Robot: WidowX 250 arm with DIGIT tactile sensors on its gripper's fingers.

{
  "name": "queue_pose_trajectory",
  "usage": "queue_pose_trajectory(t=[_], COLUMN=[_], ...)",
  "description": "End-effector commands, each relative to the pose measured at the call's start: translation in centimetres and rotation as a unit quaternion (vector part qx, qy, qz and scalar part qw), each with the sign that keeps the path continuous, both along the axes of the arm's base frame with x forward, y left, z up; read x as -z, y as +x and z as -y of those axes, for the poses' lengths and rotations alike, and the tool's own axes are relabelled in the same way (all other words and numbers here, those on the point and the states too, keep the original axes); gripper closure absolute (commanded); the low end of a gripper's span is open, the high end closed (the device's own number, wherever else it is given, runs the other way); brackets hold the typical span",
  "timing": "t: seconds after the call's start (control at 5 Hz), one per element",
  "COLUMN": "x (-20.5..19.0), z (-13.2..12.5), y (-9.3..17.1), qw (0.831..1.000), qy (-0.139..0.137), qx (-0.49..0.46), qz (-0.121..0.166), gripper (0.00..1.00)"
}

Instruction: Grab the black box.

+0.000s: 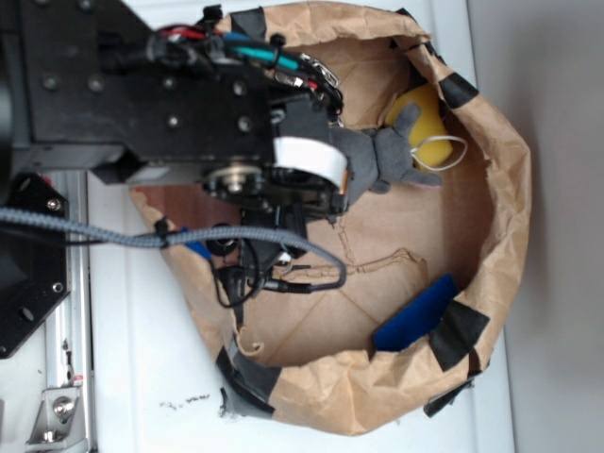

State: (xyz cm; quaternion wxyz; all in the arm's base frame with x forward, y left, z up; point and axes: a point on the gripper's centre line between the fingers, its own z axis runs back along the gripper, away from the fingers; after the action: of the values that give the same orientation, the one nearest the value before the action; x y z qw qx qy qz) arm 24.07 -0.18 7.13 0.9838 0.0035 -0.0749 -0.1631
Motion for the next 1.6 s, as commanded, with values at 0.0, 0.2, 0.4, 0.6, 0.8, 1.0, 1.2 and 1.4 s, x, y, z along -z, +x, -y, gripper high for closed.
queue_pose_trajectory(t=[0.0, 0.2, 0.4, 0.6, 0.8, 1.0, 1.2, 1.4], x=[1.8, 2.8, 4.0, 4.3, 4.2, 4.2, 4.3, 3.9], z=[-1.4, -1.0, -0.7, -0.6, -0.4, -0.1, 0.0, -0.1], y=[0.4, -0.4, -0.7, -0.8, -0.8, -1.1, -1.0, -0.6], qw=[1.0, 0.998, 0.997, 0.996, 0.996, 0.996, 0.996, 0.997], qy=[-0.006, -0.002, -0.001, 0.0, -0.005, -0.008, -0.007, -0.012], qx=[0.024, 0.062, 0.081, 0.086, 0.085, 0.088, 0.087, 0.075], qz=[0.003, 0.018, 0.012, 0.01, 0.012, 0.013, 0.012, 0.023], gripper=[0.0, 0.0, 0.0, 0.0, 0.0, 0.0, 0.0, 1.0])
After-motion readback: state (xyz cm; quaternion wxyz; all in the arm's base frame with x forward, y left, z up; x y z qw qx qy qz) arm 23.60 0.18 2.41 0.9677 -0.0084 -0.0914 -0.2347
